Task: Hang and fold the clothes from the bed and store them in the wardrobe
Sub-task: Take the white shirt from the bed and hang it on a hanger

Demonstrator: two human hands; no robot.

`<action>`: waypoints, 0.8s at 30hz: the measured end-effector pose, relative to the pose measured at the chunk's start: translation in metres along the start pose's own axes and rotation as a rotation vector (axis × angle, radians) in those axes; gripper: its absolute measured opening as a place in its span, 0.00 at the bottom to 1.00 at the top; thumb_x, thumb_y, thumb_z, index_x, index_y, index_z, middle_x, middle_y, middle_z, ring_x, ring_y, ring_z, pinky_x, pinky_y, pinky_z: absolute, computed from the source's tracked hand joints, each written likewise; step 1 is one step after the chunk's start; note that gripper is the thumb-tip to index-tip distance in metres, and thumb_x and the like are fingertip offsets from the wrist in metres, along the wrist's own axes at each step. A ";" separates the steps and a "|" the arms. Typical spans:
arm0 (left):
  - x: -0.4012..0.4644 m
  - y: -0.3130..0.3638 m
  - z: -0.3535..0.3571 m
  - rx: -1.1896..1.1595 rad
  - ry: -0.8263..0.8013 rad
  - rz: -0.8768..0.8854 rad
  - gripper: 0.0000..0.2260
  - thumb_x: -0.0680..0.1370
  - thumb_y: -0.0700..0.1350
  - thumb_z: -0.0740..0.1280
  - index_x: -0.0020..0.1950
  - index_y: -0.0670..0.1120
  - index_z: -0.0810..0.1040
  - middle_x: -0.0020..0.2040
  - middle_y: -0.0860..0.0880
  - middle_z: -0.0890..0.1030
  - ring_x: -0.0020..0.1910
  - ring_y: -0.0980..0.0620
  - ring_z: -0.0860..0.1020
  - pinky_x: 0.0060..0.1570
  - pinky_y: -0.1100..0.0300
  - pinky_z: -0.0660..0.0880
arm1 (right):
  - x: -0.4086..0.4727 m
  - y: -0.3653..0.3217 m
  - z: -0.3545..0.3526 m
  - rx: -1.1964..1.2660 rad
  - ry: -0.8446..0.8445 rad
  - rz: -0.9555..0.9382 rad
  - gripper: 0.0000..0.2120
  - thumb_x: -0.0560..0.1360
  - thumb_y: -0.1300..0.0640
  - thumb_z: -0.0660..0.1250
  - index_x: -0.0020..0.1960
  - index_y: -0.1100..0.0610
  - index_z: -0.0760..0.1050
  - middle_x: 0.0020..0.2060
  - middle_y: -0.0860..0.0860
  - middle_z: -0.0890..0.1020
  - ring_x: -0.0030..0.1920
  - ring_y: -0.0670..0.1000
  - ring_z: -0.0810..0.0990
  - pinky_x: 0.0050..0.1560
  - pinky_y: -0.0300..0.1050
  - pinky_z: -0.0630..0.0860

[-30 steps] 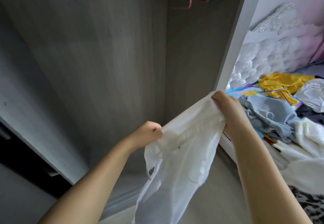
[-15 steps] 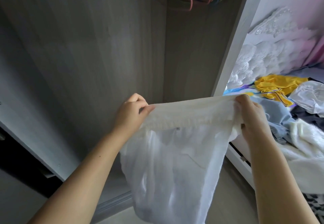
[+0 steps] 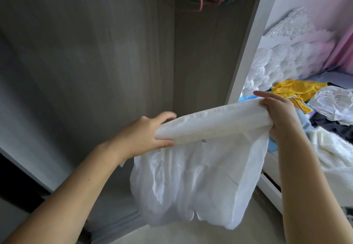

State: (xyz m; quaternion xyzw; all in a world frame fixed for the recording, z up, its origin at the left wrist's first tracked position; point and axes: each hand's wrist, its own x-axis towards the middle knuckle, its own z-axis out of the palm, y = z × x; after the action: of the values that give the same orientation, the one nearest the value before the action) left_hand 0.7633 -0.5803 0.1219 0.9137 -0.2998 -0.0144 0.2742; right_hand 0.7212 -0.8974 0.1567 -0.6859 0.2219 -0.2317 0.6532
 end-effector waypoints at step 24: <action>-0.033 -0.021 -0.020 -0.005 -0.050 -0.095 0.11 0.77 0.52 0.68 0.35 0.54 0.77 0.43 0.56 0.71 0.37 0.58 0.72 0.38 0.64 0.67 | 0.025 -0.027 0.038 0.052 -0.062 -0.054 0.18 0.73 0.67 0.56 0.45 0.52 0.83 0.23 0.47 0.74 0.22 0.44 0.68 0.25 0.33 0.66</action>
State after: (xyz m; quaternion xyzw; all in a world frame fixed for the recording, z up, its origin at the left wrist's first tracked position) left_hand 0.7513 -0.5383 0.1238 0.9255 -0.2630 -0.0511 0.2678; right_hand 0.7639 -0.8814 0.1829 -0.6813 0.1769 -0.2337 0.6707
